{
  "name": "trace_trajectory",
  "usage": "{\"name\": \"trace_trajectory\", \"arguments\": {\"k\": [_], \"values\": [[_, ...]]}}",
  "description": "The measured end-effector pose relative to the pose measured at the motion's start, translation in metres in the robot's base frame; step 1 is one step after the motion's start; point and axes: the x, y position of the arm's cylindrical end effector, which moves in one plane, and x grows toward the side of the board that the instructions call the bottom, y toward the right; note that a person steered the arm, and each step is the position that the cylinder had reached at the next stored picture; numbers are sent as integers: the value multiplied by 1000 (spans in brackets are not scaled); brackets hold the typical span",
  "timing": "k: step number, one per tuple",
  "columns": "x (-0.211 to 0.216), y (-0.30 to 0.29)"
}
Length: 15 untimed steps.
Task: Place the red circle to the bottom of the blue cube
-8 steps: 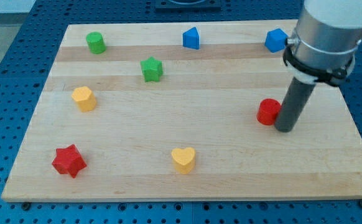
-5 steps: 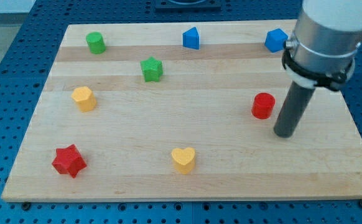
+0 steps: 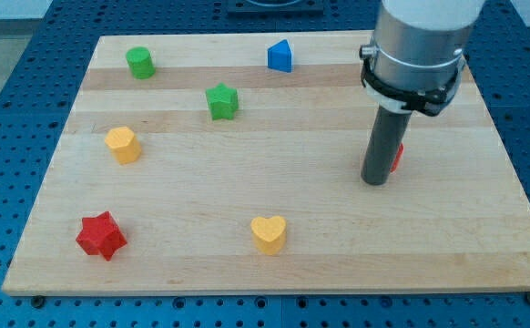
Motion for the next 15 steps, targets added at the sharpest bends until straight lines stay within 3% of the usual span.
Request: {"name": "trace_trajectory", "arguments": {"k": [3,5,8,11,15], "values": [[7,-4],[-24,4],[-16,-8],[-46,-18],[-39,39]]}}
